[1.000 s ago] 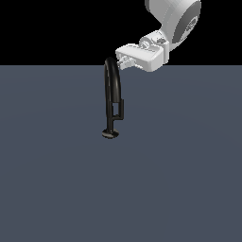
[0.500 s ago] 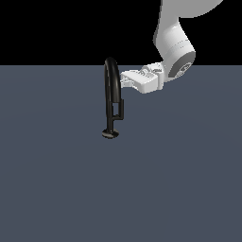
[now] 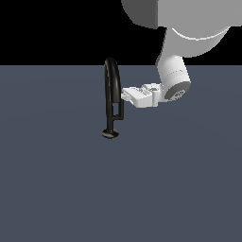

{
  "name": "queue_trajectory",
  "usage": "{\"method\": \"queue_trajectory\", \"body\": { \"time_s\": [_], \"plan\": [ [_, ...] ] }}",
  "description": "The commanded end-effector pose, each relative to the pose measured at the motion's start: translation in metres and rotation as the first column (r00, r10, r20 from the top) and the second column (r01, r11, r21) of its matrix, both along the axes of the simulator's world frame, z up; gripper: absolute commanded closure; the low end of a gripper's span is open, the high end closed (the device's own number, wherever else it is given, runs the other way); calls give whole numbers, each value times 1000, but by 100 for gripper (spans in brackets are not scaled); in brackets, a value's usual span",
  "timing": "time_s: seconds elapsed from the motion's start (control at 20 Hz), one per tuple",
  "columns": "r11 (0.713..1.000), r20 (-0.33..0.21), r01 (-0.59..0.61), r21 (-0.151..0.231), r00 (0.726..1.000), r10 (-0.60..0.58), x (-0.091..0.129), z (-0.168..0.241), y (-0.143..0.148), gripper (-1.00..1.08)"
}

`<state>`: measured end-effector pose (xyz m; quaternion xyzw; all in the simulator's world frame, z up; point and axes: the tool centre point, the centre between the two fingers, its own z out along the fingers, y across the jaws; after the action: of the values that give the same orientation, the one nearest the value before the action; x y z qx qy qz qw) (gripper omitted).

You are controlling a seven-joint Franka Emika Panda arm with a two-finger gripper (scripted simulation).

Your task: Turn on the faucet by rotating a designated handle.

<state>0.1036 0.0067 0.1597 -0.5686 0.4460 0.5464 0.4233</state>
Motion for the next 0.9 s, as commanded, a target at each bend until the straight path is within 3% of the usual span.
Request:
{"method": "queue_trajectory", "body": {
  "time_s": [0.0,0.5,0.85],
  "plan": [
    [1000,-23,21,18,1000,-20,3,-9,2,108],
    [999,-46,40,34,998,-38,4,-18,4,108],
    [999,-46,40,34,998,-38,-6,-14,2,108]
  ]
}}
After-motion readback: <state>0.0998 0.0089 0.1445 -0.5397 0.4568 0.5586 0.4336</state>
